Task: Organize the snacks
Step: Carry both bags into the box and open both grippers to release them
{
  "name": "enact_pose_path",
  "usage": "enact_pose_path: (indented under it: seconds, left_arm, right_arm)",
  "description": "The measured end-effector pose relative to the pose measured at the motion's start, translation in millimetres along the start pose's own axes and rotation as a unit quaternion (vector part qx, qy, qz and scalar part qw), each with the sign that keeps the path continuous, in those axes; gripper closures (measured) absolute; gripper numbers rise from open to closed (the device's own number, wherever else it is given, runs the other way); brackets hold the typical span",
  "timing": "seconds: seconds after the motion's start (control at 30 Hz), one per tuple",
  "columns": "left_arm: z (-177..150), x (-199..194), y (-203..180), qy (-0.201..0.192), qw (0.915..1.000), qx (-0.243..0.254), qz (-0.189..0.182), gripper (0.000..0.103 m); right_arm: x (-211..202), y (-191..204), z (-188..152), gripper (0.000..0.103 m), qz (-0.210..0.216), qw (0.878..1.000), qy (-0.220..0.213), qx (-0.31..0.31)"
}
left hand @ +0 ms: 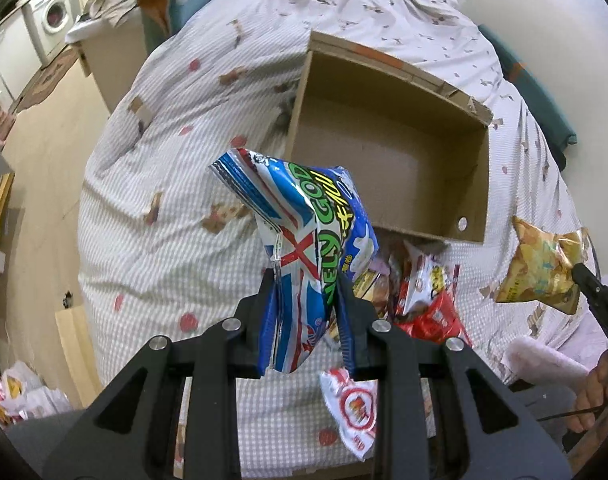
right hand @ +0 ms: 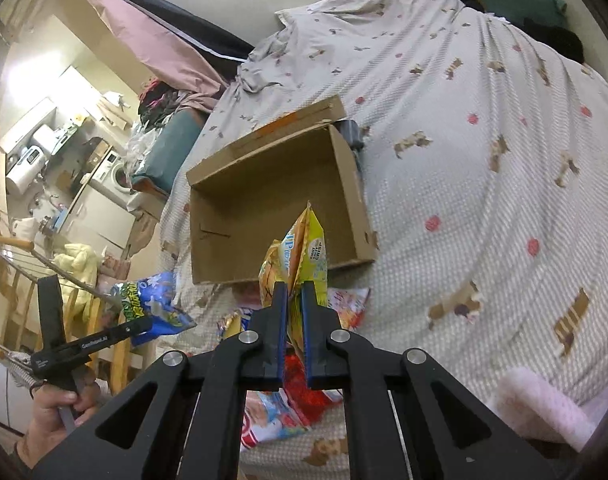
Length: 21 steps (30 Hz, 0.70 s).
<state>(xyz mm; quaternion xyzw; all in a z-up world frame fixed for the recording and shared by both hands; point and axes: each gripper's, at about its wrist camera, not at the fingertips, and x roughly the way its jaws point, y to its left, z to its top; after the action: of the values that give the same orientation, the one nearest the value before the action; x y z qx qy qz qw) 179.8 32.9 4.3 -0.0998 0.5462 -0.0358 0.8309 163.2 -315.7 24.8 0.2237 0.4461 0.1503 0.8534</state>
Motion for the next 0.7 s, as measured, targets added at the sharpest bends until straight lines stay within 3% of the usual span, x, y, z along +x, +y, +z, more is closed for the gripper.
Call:
enact_pose_path:
  seconds: [0.7]
  left_arm:
    - [65,51,-45,-0.02,0.9976,0.062,0.024,0.08]
  right_arm:
    - [83,-11,49,0.097,0.016,1.0,0.002,0.023]
